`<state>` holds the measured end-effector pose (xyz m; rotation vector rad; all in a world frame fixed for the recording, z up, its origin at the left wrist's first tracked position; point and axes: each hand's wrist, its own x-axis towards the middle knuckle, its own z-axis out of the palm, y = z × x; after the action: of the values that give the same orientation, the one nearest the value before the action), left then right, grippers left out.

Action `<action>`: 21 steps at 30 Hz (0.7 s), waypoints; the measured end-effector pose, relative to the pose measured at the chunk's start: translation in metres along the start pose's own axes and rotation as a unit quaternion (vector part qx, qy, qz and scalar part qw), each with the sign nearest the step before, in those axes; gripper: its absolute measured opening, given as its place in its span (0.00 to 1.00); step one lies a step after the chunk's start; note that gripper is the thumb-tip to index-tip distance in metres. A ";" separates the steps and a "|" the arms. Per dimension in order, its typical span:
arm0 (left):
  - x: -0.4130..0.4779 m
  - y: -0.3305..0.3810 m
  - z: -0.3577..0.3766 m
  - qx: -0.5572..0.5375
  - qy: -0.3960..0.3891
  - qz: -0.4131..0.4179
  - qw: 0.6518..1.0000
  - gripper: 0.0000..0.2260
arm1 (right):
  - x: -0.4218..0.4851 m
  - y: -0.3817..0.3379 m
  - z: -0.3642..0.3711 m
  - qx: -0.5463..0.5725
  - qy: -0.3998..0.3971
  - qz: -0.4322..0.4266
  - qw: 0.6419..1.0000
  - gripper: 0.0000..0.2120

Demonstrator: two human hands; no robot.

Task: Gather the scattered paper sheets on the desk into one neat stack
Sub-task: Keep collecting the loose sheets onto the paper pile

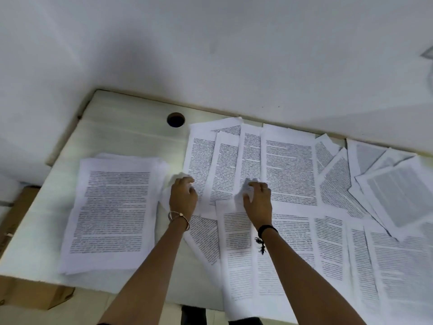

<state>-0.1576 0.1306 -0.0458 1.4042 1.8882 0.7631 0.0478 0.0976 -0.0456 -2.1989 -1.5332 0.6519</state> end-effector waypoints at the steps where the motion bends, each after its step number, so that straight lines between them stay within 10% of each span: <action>1: 0.000 0.007 0.010 -0.004 -0.011 0.004 1.000 0.12 | 0.006 0.009 -0.006 -0.002 0.013 0.010 1.000 0.18; 12: 0.005 0.083 0.101 0.084 -0.072 -0.040 0.993 0.19 | 0.066 0.128 -0.087 0.003 0.087 0.235 0.968 0.37; 21: 0.011 0.096 0.120 -0.039 -0.041 -0.109 0.993 0.15 | 0.069 0.099 -0.061 0.006 -0.026 0.061 0.998 0.35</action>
<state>-0.0100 0.1740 -0.0470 1.1428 1.8894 0.6547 0.1790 0.1273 -0.0615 -2.2971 -1.4234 0.7603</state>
